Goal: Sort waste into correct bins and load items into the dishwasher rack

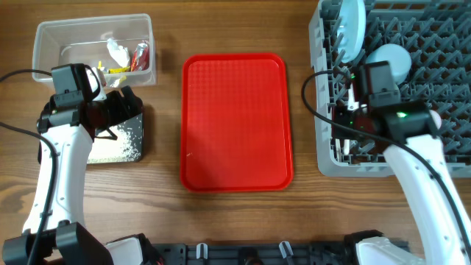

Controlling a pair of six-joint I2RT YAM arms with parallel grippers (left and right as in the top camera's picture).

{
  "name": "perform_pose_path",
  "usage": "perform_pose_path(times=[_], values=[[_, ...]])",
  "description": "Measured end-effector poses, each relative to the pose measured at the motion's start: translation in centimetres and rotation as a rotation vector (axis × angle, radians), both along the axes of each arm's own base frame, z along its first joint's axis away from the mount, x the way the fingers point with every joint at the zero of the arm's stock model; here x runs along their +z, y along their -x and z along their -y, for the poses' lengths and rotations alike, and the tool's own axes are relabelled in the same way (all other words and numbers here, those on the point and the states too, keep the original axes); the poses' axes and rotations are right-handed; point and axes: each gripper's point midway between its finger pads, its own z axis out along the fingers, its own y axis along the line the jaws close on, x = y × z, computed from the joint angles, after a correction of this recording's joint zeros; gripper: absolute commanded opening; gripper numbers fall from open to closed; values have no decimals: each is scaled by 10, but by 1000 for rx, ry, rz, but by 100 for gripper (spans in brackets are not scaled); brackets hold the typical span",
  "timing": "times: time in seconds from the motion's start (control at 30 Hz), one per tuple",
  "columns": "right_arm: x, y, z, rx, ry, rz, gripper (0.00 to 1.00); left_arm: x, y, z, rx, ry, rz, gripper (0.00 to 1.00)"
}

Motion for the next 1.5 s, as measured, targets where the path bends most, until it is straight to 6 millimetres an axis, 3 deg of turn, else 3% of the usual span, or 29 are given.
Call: perform_pose_path(times=[0.07,0.1,0.17,0.3,0.37,0.43,0.77,0.87,0.97,1.0,1.17,1.27,1.4,1.5], values=[[-15,0,0,-15,3,-28,5,0,0,0,0,0,0,100],[-17,-1,0,-18,3,-28,12,0,0,0,0,0,0,100],[-24,-4,1,-24,6,-33,15,0,0,0,0,0,0,100],[-24,-9,3,-41,17,-20,23,0,0,0,0,0,-1,100],[-24,-10,4,-48,23,-15,36,0,0,0,0,0,-1,100],[-23,-11,5,-51,29,-10,43,0,0,0,0,0,-1,100],[-15,-16,-6,-23,-26,3,61,0,0,0,0,0,-1,100],[10,-23,-12,-3,-62,53,64,0,0,0,-1,0,-1,100],[48,-29,-15,6,-90,153,74,0,0,0,-1,0,0,100],[61,-29,-16,9,-99,186,100,0,0,0,-1,0,-1,100],[147,-17,-18,-32,-204,444,100,0,0,0,-3,-1,-1,100],[185,3,-18,-125,-333,563,100,0,0,0,-3,-1,-1,100],[203,20,-12,-301,-472,620,100,0,0,0,-3,-1,-1,100],[195,29,3,-410,-445,604,100,0,0,0,-3,-2,-1,100]])
